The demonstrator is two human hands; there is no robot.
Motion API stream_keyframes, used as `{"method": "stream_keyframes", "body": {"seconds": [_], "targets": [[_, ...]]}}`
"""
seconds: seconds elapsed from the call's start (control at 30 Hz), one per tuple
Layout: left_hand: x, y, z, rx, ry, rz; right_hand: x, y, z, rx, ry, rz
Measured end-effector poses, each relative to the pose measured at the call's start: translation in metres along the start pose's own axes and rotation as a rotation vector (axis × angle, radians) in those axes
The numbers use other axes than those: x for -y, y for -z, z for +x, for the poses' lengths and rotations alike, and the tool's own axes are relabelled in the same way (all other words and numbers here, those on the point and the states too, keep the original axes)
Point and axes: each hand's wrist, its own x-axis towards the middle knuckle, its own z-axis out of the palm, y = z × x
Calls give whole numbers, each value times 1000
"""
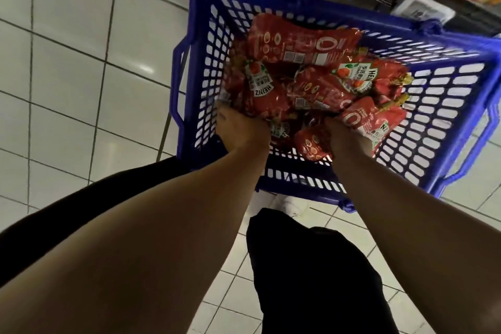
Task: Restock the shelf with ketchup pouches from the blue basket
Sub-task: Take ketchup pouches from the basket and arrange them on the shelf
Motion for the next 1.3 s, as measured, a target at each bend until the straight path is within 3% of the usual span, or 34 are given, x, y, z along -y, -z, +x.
{"method": "stream_keyframes", "body": {"seconds": [0.1,0.27,0.37,0.6,0.73,0.9,1.1,1.3], "targets": [[-7,3,12,22,15,30,-5,3,-5,25,-30,19],[-6,13,24,79,-334,388,-4,-3,-8,24,30,2],[-3,11,27,177,-299,453,-5,-8,-12,73,127,-87],[12,13,43,170,-386,497,-3,-5,-11,125,196,-158],[5,35,43,301,-383,376,2,8,-29,219,116,-56],[-25,82,10,676,-100,174,16,43,-81,538,-122,172],[-65,169,-75,916,-20,-167,39,111,-181,663,-32,193],[-123,285,-195,1164,-39,-490,76,201,-296,709,185,183]]}}
